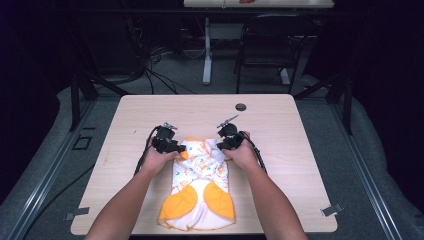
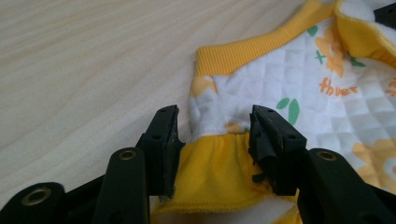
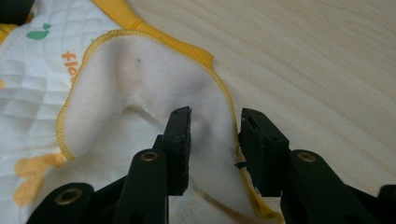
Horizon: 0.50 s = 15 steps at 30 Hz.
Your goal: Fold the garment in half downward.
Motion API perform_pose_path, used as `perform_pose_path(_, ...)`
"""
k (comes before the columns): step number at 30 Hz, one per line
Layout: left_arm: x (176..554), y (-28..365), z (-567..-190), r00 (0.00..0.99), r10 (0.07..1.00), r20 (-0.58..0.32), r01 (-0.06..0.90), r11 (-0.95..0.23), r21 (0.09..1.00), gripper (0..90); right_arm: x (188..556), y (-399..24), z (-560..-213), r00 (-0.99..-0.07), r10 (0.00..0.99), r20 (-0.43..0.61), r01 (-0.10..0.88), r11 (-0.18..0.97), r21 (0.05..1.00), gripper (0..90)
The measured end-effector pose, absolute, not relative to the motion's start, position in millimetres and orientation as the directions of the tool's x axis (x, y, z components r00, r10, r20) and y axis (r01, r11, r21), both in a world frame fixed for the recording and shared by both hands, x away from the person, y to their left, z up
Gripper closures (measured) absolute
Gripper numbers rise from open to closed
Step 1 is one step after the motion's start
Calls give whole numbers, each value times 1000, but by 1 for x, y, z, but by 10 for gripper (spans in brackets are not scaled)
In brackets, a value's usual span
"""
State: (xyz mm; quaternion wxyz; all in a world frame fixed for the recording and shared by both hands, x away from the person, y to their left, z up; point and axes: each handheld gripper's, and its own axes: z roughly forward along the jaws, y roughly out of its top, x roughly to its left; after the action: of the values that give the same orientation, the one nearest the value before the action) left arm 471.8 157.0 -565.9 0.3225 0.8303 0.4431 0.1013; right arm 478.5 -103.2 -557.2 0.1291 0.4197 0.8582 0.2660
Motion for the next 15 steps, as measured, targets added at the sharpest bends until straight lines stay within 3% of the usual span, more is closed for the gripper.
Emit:
perform_pose_path(11,471,157,-569,597,796,-101,661,-416,625,543,482,-107,-559,-606,795,4,664,503,553,578)
perform_pose_path(15,470,159,-569,599,794,-101,657,-415,629,609,483,-109,-560,-599,800,35,676,481,558,585)
